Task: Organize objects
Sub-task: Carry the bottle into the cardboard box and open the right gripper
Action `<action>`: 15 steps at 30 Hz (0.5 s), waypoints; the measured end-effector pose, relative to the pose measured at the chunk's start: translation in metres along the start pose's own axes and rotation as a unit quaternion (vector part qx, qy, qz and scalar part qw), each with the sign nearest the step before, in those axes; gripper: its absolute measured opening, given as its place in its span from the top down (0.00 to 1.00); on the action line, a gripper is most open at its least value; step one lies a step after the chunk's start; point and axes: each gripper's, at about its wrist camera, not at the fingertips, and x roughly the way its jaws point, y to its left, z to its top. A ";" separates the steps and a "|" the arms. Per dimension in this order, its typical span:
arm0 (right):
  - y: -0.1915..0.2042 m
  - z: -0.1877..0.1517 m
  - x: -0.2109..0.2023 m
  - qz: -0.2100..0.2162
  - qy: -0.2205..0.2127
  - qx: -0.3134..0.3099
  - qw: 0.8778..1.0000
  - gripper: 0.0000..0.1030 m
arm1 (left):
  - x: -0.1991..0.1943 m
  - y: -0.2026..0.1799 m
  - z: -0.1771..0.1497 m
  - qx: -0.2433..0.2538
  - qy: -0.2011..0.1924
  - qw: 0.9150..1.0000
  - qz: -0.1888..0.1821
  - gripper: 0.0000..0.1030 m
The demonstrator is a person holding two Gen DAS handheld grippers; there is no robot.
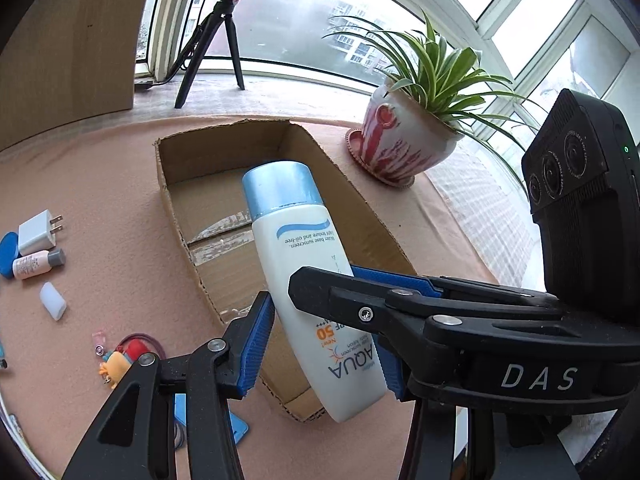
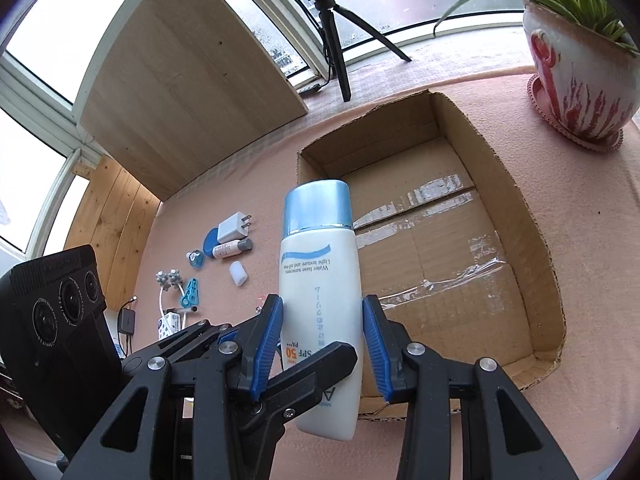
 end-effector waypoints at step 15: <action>-0.011 -0.001 -0.020 -0.051 -0.063 -0.010 0.997 0.42 | -0.027 0.047 -0.013 -0.010 -0.007 0.998 0.064 0.33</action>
